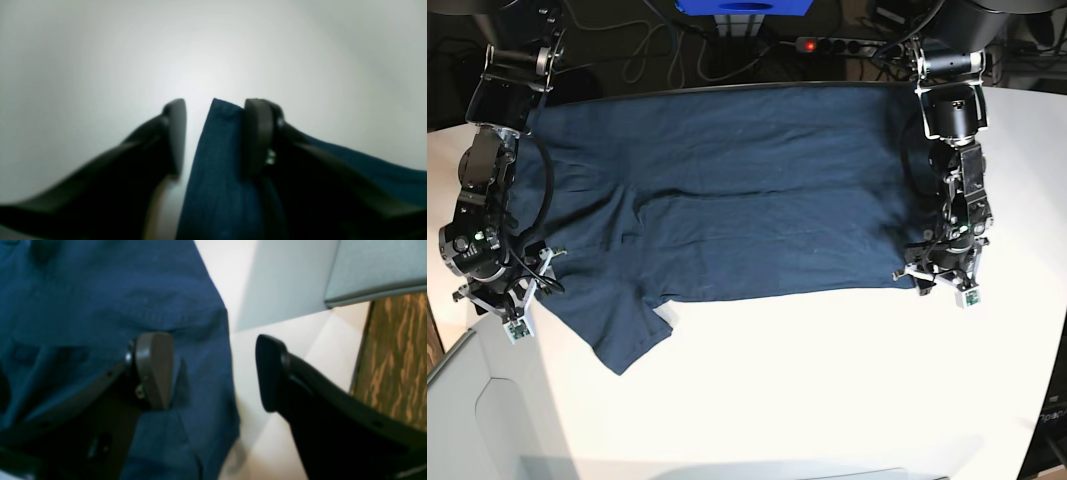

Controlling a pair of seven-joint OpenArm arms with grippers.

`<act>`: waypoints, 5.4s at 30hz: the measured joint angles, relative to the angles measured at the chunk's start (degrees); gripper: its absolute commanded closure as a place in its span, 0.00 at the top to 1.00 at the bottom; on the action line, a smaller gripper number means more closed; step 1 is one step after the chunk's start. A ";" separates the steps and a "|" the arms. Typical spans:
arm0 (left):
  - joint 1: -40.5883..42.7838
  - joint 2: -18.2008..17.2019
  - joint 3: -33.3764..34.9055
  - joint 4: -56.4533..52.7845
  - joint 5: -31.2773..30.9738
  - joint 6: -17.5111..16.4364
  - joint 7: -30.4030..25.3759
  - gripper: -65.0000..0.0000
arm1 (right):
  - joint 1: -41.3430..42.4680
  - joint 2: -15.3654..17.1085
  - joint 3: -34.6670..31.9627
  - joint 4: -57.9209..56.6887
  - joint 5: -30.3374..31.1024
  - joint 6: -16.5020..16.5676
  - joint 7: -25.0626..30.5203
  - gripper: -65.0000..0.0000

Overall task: Fold the T-shirt properly
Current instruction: 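Close both grippers on the hem corners, then lift the hem and fold it over toward the collar fold, then lower the hem onto the folded shirt and release the right gripper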

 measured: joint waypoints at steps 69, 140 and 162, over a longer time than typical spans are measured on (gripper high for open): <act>13.68 0.11 -0.44 26.34 -0.42 0.02 6.91 0.00 | -1.77 1.95 2.91 -18.23 0.02 -5.88 26.80 0.00; 40.81 9.51 -13.03 47.30 -0.61 -0.81 6.25 0.00 | -31.21 -1.46 14.36 5.18 -0.24 0.90 27.47 0.00; 40.92 9.46 -12.81 47.15 -0.59 -0.81 6.05 0.00 | -30.16 -1.20 14.14 15.37 -0.09 0.90 21.88 0.42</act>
